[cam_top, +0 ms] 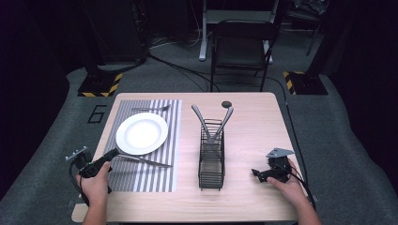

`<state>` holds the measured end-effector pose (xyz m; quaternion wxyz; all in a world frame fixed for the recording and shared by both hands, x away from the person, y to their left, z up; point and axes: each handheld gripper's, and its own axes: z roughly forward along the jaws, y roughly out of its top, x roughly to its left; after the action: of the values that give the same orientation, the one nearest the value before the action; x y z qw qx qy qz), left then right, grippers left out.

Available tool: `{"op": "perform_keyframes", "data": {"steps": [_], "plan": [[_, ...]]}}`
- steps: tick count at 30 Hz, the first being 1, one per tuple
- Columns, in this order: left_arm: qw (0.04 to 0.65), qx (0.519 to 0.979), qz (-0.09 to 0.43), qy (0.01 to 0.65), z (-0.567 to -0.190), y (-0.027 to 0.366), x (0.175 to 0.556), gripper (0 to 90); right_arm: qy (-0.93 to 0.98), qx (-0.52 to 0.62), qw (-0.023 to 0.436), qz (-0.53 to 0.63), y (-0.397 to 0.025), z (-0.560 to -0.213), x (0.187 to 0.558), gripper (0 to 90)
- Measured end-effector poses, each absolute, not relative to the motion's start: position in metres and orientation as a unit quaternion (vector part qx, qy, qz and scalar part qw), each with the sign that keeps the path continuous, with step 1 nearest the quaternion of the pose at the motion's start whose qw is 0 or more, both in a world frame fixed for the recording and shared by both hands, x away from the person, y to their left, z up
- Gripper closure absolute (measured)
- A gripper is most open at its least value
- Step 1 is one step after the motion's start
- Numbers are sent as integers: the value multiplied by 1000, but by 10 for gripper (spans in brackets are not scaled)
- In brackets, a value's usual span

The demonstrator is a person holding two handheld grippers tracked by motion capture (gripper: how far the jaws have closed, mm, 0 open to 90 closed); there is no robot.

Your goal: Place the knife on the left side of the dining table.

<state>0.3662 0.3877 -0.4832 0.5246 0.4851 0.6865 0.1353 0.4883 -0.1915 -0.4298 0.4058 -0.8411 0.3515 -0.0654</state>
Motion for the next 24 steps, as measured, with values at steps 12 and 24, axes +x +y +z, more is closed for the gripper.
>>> {"op": "perform_keyframes", "data": {"steps": [12, 24], "plan": [[518, 466, 118, 707, -496, 393, 369, 703, 351, -841, 406, -65, -191, -430, 488, 0], [506, 450, 100, 729, -512, 398, 370, 692, 352, -841, 406, -65, -192, -430, 488, 0]]}}
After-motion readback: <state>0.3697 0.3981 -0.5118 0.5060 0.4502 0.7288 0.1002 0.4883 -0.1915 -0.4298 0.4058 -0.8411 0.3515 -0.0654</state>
